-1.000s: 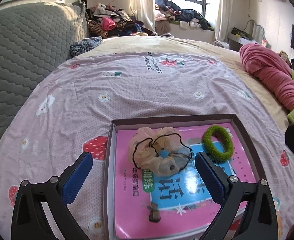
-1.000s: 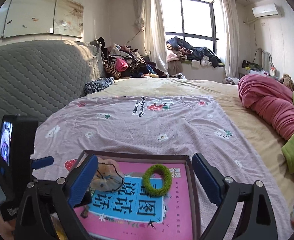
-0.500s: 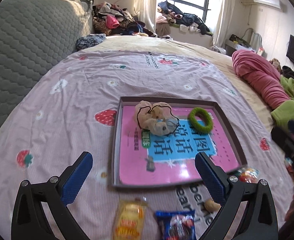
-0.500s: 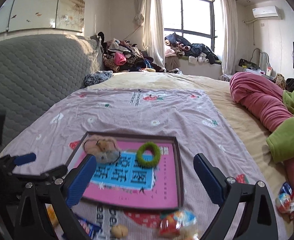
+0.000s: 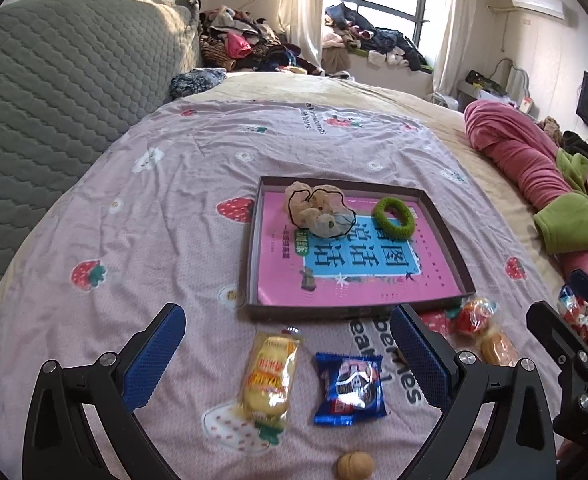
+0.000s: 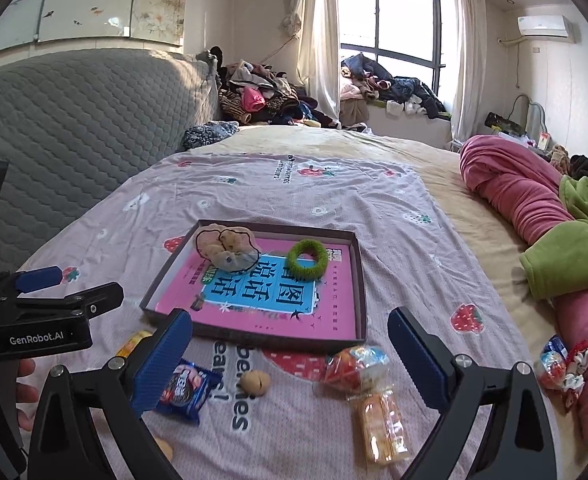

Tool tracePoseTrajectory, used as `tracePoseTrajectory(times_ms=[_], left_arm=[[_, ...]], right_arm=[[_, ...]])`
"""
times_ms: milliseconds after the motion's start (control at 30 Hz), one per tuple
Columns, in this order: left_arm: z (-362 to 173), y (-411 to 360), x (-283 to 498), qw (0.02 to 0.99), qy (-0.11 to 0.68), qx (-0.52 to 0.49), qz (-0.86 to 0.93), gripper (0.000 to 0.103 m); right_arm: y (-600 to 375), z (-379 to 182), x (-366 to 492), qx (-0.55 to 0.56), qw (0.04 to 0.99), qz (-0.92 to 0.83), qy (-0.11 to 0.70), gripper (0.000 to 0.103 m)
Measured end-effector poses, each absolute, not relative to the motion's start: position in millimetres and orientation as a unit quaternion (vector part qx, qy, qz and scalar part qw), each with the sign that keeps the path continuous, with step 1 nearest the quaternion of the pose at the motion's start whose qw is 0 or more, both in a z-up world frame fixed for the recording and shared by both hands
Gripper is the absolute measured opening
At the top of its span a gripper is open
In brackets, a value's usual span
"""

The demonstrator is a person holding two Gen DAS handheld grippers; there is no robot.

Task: Organize objects
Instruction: 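Withdraw both open tools from tray back toward remaining snacks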

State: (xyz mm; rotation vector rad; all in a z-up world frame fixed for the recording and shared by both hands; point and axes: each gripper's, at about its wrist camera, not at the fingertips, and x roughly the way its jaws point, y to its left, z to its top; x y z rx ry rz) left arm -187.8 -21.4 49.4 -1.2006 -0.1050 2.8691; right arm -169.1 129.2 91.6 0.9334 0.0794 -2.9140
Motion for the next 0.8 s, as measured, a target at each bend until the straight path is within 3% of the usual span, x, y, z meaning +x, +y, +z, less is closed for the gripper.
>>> tracePoseTrajectory(times_ms=[800], left_arm=[[42.5,11.6,-111.0,0.013,-0.008,-0.396,0.918,0.102]], right_arm=[[163.5,87.2,-101.6,0.323,0.019,-0.945,0.051,0.099]])
